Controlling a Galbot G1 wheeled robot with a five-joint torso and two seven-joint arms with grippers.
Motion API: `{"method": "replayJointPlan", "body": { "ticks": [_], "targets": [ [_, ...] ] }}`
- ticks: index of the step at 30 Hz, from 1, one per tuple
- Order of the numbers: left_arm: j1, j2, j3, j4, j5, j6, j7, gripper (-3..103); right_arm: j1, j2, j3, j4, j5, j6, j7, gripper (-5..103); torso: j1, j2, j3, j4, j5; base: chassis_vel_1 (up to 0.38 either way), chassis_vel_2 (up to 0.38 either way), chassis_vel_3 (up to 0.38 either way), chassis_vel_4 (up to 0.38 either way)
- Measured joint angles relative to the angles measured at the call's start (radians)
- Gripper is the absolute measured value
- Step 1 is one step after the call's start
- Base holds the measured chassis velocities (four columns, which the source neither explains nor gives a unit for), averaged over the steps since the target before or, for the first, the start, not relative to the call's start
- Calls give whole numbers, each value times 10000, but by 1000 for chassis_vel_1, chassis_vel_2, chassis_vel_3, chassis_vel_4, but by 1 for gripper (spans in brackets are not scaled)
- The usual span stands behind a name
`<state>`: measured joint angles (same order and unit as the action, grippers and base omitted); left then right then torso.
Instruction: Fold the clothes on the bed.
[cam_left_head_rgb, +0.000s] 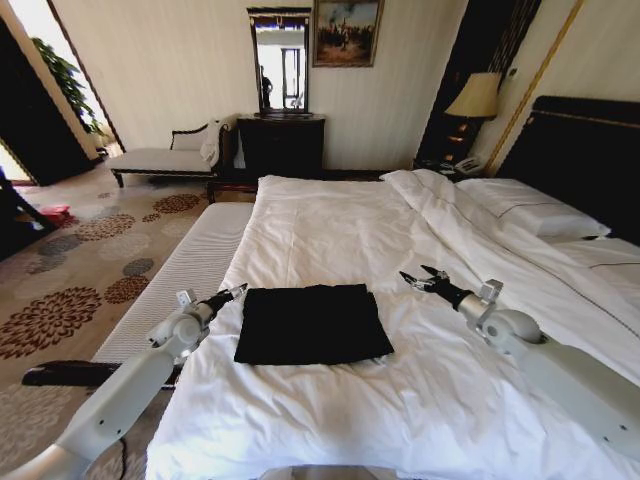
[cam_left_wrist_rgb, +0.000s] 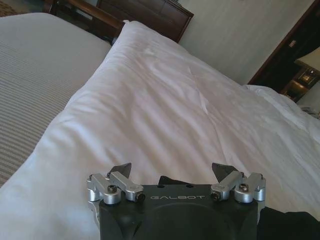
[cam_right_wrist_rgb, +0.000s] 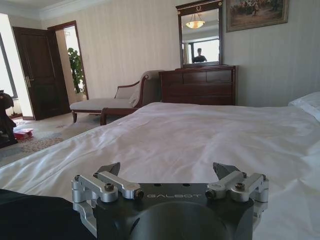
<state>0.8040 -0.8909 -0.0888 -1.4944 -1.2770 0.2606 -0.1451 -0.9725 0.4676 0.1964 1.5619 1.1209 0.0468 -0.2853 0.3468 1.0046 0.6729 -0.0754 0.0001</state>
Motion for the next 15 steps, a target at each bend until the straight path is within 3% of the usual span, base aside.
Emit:
{"method": "replayJointPlan", "body": {
  "ticks": [7, 15],
  "targets": [
    [-308, -629, 268, 673, -121, 14, -10, 80, -57, -171, 24, 133, 47, -23, 107, 100, 0, 1, 0, 0, 0, 0, 0, 0, 0],
    [-339, -782, 302, 1104, -140, 55, -40, 78, -200, -218, 63, 238, 46, -28, 163, 100, -2, 2, 0, 1, 0, 0, 0, 0, 0]
  ]
}}
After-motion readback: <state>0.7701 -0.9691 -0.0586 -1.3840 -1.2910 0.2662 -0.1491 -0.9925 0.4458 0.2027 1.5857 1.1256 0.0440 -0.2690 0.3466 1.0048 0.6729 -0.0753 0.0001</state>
